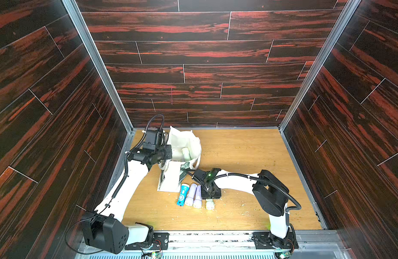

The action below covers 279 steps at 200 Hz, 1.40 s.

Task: Put the flashlights into the tote bags
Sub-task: Pick up the flashlight from the center of the board.

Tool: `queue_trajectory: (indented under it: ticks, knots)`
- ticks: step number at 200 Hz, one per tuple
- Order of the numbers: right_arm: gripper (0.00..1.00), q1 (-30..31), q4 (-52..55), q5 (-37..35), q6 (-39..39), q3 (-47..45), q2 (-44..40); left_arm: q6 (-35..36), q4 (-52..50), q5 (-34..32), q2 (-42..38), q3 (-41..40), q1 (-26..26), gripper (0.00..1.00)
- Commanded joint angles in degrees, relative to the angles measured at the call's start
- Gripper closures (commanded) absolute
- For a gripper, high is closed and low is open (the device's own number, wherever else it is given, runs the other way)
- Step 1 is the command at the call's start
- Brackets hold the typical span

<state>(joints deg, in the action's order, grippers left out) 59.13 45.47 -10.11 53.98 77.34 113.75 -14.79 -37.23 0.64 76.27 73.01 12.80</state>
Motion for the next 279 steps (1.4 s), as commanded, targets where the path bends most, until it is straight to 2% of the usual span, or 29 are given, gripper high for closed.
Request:
queue_trajectory:
  ticks: [1, 94, 109, 132, 167, 208, 223, 252, 279]
  knots:
    - [0.51, 0.3, 0.9, 0.1, 0.5, 0.2, 2.1, 0.4, -0.8, 0.6, -1.3, -1.0, -0.2, 1.00]
    - [0.68, 0.3, 0.7, -0.3, 0.9, -0.7, 0.8, 0.3, -0.7, 0.9, -1.3, -0.9, -0.2, 1.00]
    - [0.77, 0.3, 0.3, -0.8, 1.5, -1.5, -1.1, -0.1, -0.6, 1.5, -1.3, -0.9, -0.2, 1.00]
    - [1.00, 0.3, -3.0, -1.7, 2.3, -4.1, -6.3, -1.0, -0.1, 3.7, -1.3, -1.1, -0.2, 1.00]
    - [1.00, 0.3, -3.1, -5.9, 4.2, -5.7, -13.1, -1.4, 0.8, 7.9, -1.1, -0.3, -0.3, 1.00]
    - [1.00, 0.3, 2.4, -12.2, 5.2, -0.7, -15.0, -2.0, 2.1, 12.2, -1.1, -0.1, -0.5, 1.00]
    - [1.00, 0.3, -1.5, -12.1, 1.8, -1.5, -17.1, -2.0, 2.4, 13.1, -1.1, 0.0, -0.5, 1.00]
    - [1.00, -0.2, -14.6, -7.9, -1.8, -10.0, -25.2, -2.1, 2.4, 14.1, -1.0, 0.1, -0.5, 1.00]
    - [1.00, -0.7, -12.5, -10.6, -3.6, -9.0, -28.0, -1.9, 2.8, 15.5, -0.8, 0.1, -0.7, 1.00]
